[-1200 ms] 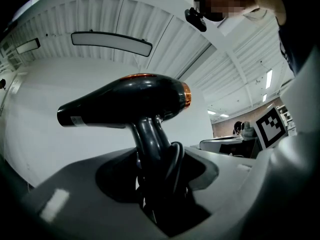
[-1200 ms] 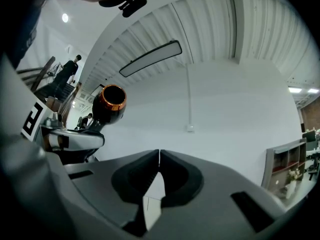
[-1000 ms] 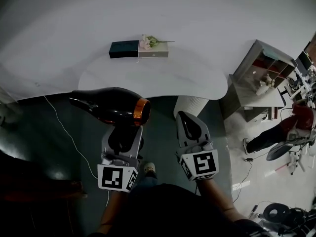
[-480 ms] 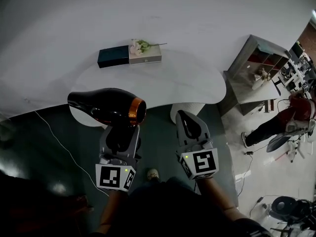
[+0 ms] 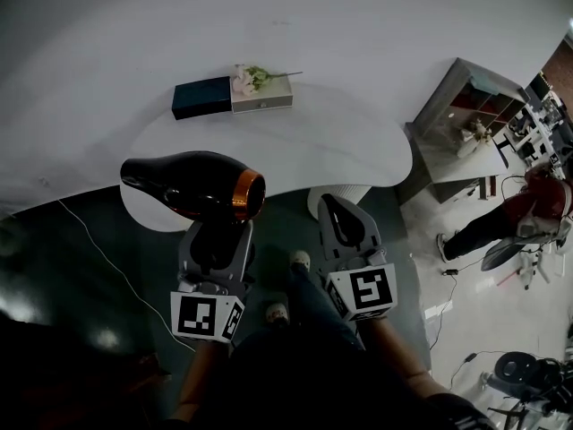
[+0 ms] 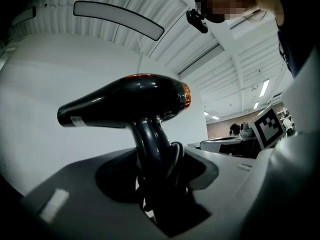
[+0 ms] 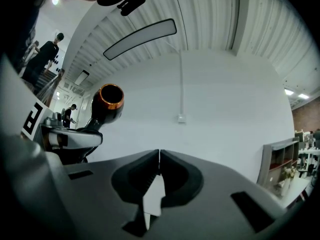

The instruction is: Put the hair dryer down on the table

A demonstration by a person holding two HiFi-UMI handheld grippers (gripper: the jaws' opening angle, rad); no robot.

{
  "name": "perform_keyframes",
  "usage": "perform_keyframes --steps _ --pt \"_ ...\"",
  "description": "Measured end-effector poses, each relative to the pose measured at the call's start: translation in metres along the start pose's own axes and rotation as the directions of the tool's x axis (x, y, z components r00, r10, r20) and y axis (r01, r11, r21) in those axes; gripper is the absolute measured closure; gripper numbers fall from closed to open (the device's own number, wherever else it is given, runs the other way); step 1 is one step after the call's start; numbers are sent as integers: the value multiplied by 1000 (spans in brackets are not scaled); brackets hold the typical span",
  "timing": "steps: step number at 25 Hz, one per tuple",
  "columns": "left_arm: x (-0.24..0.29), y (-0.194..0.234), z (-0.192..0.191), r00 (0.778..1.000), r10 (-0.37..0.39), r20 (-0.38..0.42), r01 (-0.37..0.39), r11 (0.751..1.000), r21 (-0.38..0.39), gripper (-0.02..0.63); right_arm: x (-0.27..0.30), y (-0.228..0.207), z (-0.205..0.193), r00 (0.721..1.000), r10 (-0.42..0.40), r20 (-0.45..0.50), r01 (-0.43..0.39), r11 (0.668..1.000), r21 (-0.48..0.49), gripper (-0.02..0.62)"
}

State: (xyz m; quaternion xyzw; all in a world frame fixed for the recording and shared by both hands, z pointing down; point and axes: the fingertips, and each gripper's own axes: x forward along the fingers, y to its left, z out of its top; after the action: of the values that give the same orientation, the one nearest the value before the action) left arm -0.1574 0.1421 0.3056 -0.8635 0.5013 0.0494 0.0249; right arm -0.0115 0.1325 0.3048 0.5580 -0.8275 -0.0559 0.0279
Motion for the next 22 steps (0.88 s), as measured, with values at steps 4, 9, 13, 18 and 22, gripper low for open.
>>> perform_keyframes --steps 4,9,13,18,22 --pt "15 4 -2 1000 -3 2 3 1000 0 382 15 -6 -1 1000 8 11 -8 1000 -2 581" --pt "39 15 -13 1000 3 -2 -3 1000 3 382 39 -15 -9 999 22 24 -22 1000 -6 581" --pt "83 30 -18 1000 11 -7 -11 1000 2 382 78 -42 -15 1000 23 20 -23 1000 9 581" --pt "132 48 -17 1000 27 7 -27 1000 15 382 132 -70 -14 999 45 16 -45 999 6 581" --pt "175 64 -21 998 56 -5 -56 998 9 382 177 -91 -19 996 86 -26 -85 996 17 581"
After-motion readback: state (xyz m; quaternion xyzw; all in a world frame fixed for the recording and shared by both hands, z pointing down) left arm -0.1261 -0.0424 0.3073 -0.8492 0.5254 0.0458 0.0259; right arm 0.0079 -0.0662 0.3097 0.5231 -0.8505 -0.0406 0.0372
